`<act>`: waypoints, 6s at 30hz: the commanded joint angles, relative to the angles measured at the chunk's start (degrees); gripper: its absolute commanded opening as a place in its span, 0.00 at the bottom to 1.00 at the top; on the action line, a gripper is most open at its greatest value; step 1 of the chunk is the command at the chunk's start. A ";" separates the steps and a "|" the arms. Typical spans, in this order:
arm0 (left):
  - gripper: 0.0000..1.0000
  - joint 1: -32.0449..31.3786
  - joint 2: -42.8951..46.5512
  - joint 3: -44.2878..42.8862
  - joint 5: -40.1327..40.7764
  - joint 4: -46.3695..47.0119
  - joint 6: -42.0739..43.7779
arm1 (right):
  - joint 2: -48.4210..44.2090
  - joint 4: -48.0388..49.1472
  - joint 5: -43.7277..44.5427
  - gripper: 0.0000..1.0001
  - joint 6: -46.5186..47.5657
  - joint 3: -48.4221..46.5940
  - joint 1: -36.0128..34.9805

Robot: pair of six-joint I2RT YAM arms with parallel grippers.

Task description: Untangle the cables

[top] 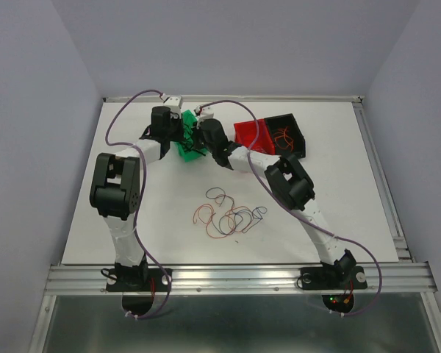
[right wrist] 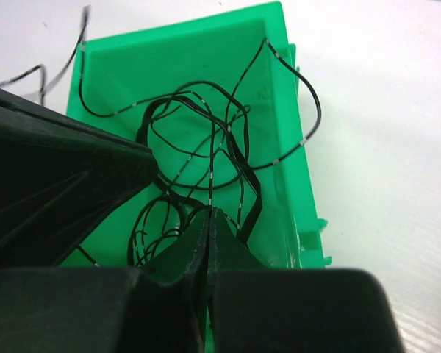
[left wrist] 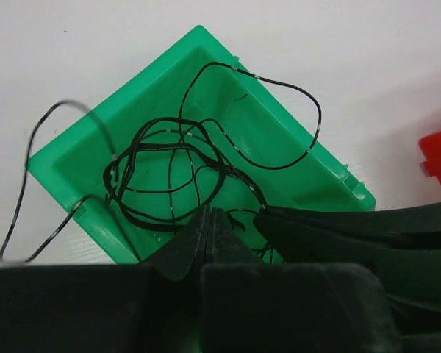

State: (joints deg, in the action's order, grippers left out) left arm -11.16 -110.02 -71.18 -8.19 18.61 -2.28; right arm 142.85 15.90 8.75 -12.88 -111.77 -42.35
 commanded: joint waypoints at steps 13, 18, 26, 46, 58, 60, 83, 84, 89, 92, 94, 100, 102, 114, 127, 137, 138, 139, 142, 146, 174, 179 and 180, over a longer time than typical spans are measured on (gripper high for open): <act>0.10 -1.41 12.80 3.94 -0.78 5.29 2.02 | -4.50 -1.05 4.25 0.13 -0.65 0.05 -0.63; 0.84 -1.41 17.99 7.19 6.30 6.35 4.83 | -8.28 4.14 4.43 0.25 -1.00 6.29 -0.90; 0.99 6.32 18.70 8.60 2.84 4.07 -2.28 | -10.31 6.95 4.61 0.37 -1.79 8.93 -0.98; 0.74 17.75 4.12 0.70 -24.07 0.21 -13.53 | -20.94 18.72 6.54 0.43 -3.29 24.92 -1.07; 0.64 18.72 0.51 -2.21 -22.67 -2.08 -11.53 | -25.42 23.38 7.59 0.43 -2.32 32.22 -0.90; 0.67 18.72 0.59 -4.40 -21.44 -5.40 -7.31 | -26.04 24.00 7.68 0.43 -2.06 33.36 -0.98; 0.74 14.15 1.30 -5.02 -11.42 -13.43 30.93 | -30.35 28.31 7.24 0.43 -1.71 40.57 -0.89; 0.73 13.97 0.51 -5.63 -11.24 -13.25 31.11 | -30.26 28.40 6.98 0.43 -1.79 40.57 -0.89; 0.63 13.88 -0.46 -5.99 -12.20 -10.97 31.38 | -30.26 28.66 6.71 0.43 -1.97 40.66 -0.89; 0.61 13.36 -0.46 -6.52 -13.87 -10.79 31.99 | -30.52 28.75 7.15 0.43 -1.88 41.01 -0.90; 0.59 13.09 -0.72 -6.61 -14.57 -11.05 32.60 | -30.61 28.92 7.33 0.43 -1.97 41.10 -0.90; 0.55 11.51 -1.95 -8.45 -15.20 -13.69 33.57 | -30.26 28.92 7.42 0.43 -1.88 40.93 -0.81; 0.52 11.33 -2.92 -9.76 -14.49 -14.13 33.84 | -30.35 28.92 7.33 0.43 -1.88 40.93 -0.81; 0.18 11.33 -6.61 -14.95 -10.36 -14.83 32.78 | -30.17 29.10 6.72 0.43 -2.06 40.84 -0.89; 0.00 5.90 0.67 -5.47 2.88 -4.92 35.59 | -29.12 29.19 6.10 0.43 -2.15 40.14 -0.81; 0.00 2.54 4.55 -0.46 18.90 3.45 36.91 | -27.80 29.19 5.66 0.43 -2.58 39.08 -0.89; 0.00 2.54 4.81 -0.28 19.08 4.15 36.91 | -27.80 29.19 5.57 0.43 -2.58 39.08 -0.89; 0.00 2.46 4.99 -0.19 19.26 4.24 36.91 | -27.80 29.19 5.57 0.43 -2.58 39.08 -0.89; 0.00 2.28 5.60 0.16 19.17 4.77 37.09 | -27.62 29.19 5.57 0.43 -2.67 38.99 -0.81; 0.00 1.58 7.79 1.48 18.12 5.20 37.18 | -27.71 29.19 5.40 0.43 -2.85 39.08 -0.89; 0.00 -2.64 -2.92 -11.09 5.20 -16.77 31.38 | -30.08 29.19 5.92 0.42 -4.52 42.41 0.51; 0.07 -2.64 -2.31 -11.00 6.86 -15.28 30.41 | -38.06 29.19 6.28 0.42 -5.40 49.61 0.51; 0.10 -2.64 -1.44 -10.57 6.87 -14.75 30.41 | -39.39 29.10 5.75 0.43 -5.40 50.58 0.51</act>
State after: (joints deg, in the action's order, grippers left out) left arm -13.78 -113.93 -79.68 -1.98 2.55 29.65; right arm 111.09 41.30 14.55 -17.69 -64.66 -42.24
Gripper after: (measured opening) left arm 0.062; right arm 0.424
